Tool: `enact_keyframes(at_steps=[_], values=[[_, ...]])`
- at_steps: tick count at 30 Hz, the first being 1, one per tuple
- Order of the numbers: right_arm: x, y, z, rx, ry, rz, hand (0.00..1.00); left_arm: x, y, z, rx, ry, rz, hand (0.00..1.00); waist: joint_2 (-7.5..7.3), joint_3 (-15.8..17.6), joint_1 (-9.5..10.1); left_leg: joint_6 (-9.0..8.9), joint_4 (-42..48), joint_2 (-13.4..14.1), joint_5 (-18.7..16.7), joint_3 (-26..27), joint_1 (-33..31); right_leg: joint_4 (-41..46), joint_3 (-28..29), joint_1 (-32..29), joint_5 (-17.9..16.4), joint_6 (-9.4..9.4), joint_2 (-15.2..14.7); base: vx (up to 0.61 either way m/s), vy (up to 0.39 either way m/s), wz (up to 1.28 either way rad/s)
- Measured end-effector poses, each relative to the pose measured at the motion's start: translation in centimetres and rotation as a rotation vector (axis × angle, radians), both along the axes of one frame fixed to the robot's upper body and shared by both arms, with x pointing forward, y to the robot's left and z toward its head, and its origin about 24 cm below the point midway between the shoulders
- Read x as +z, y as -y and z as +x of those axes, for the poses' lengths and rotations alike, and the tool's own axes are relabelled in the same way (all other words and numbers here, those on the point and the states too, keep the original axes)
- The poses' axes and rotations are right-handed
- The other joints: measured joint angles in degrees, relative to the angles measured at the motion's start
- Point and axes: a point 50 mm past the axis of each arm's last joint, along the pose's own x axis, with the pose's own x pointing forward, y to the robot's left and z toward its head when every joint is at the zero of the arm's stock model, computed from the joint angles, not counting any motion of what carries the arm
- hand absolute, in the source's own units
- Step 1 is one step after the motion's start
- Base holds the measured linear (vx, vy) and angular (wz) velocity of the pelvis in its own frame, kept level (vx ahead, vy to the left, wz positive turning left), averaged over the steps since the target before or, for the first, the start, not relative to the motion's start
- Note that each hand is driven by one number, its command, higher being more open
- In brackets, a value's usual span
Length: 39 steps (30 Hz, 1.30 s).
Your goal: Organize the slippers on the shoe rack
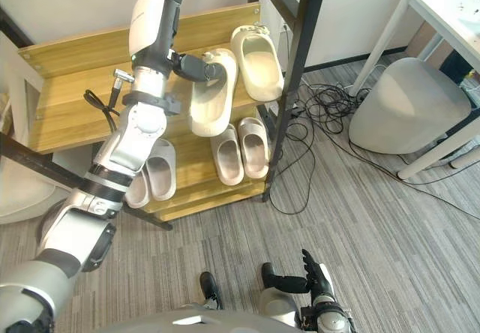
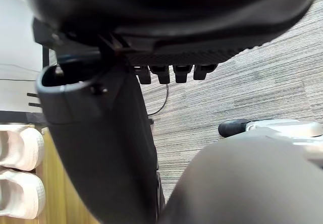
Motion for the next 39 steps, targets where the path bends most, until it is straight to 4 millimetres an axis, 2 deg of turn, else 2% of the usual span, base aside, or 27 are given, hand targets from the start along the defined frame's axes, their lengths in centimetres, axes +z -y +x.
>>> enact_keyframes(at_steps=[4, 9, 13, 21, 25, 27, 30, 32, 36, 39], values=[[0.0, 0.0, 0.0, -0.001, -0.003, -0.001, 1.0, -0.1, -0.2, -0.3, -0.007, 0.005, -0.028, 1.0, 0.05, 0.0, 0.08, 0.06, 0.0, 0.0, 0.1, -0.7, 0.0, 0.0, -0.8, 0.3, -0.2, -0.04, 0.0, 0.0, 0.022, 0.09], [-0.2, 0.2, -0.3, -0.003, -0.023, -0.006, 1.0, -0.6, 0.4, -2.0, -0.083, 0.031, -0.145, 1.0, 0.07, 0.0, 1.26, 0.05, 0.0, 0.1, 0.1, -1.1, 0.2, 0.0, -1.2, 0.8, -0.3, -0.04, 0.0, 0.0, 0.013, 0.04], [-0.3, 0.3, -0.3, -0.005, -0.028, -0.01, 1.0, -1.9, 0.2, -2.8, -0.129, -0.005, -0.291, 1.0, 0.26, -0.2, 1.52, 0.05, 0.0, 0.1, 0.2, -1.3, 0.4, 0.1, -1.5, 1.0, -0.5, -0.03, 0.0, -0.01, 0.013, 0.02], [-0.5, 0.5, -0.7, -0.02, -0.061, -0.027, 1.0, -6.9, 0.7, -4.4, -0.234, -0.203, -0.66, 1.0, 0.5, -0.6, 2.82, 0.02, 0.0, 0.1, 0.3, -2.7, 1.3, 0.2, -2.8, 2.6, -1.0, -0.18, -0.1, -0.02, 0.018, 0.08], [-0.6, 0.6, -0.8, -0.024, -0.068, -0.031, 1.0, -7.9, 1.4, -6.3, -0.328, -0.238, -0.807, 1.0, 0.44, -0.7, 3.24, -0.34, 0.0, 0.1, 0.1, -2.7, 1.3, 0.0, -2.9, 2.7, -1.1, -0.17, -0.1, 0.0, 0.011, 0.03], [-0.6, 0.6, -0.6, -0.023, -0.07, -0.032, 1.0, -8.4, 1.9, -6.8, -0.364, -0.256, -0.83, 1.0, 0.41, -0.8, 3.74, -0.3, 0.0, 0.1, 0.1, -3.0, 1.3, 0.0, -3.3, 3.0, -1.2, -0.21, -0.1, 0.0, 0.016, 0.08], [-0.8, 0.5, -0.2, -0.018, -0.087, -0.043, 1.0, -10.6, 2.9, -7.8, -0.401, -0.357, -0.874, 1.0, 0.25, -1.1, 4.41, -0.13, 0.0, 0.2, 0.2, -3.9, 1.9, -0.6, -4.4, 4.2, -1.3, -0.34, 0.0, -0.01, 0.009, 0.13], [-0.8, 0.5, 0.0, -0.018, -0.083, -0.046, 1.0, -11.4, 3.1, -8.2, -0.403, -0.39, -0.893, 1.0, 0.22, -1.1, 4.83, -0.32, 0.0, 0.2, 0.1, -4.1, 2.2, -1.0, -4.7, 4.8, -1.3, -0.35, 0.1, 0.0, 0.006, 0.07], [-0.7, 0.1, 0.9, -0.005, -0.068, -0.043, 1.0, -12.4, 3.9, -8.7, -0.437, -0.453, -0.904, 1.0, 0.08, -1.2, 5.85, -0.34, 0.0, 0.4, 0.1, -4.4, 2.2, -1.1, -5.1, 5.1, -1.4, -0.45, 0.3, 0.0, 0.005, 0.06], [-0.8, -1.1, 1.8, 0.011, -0.062, -0.018, 1.0, -12.8, 5.0, -9.1, -0.491, -0.502, -0.895, 1.0, -0.3, -1.3, 6.01, -0.38, 0.0, 0.3, 0.1, -5.4, 2.5, -1.1, -6.1, 5.9, -1.7, -0.18, 0.3, 0.01, 0.004, 0.16]])
